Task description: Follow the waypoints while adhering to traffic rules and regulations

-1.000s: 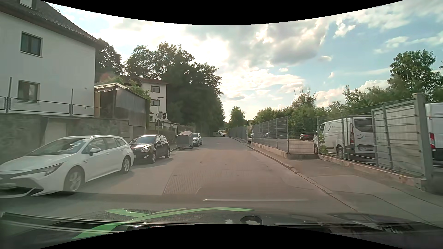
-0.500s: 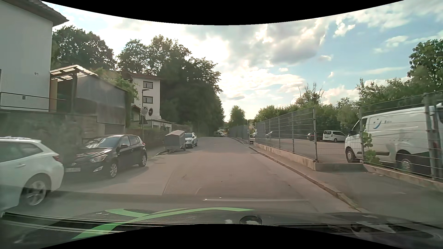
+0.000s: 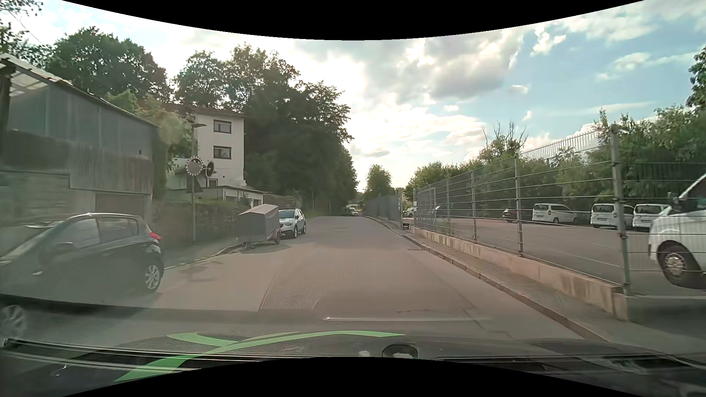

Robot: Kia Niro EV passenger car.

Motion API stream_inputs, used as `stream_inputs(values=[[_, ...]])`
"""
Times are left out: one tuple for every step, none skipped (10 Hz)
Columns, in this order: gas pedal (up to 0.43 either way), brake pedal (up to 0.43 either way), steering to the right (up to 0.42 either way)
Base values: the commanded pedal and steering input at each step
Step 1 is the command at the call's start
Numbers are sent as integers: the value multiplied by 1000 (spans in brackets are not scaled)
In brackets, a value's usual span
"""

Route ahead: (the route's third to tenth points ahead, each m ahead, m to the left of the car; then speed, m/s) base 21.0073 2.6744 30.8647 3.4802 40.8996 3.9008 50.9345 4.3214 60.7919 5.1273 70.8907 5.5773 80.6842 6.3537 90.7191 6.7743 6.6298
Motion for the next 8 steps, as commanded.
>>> stream_inputs(values=[[0,0,-4],[0,0,-4],[0,0,-4],[0,0,-4],[0,0,-4],[0,0,-5],[0,0,-5],[0,0,-8]])
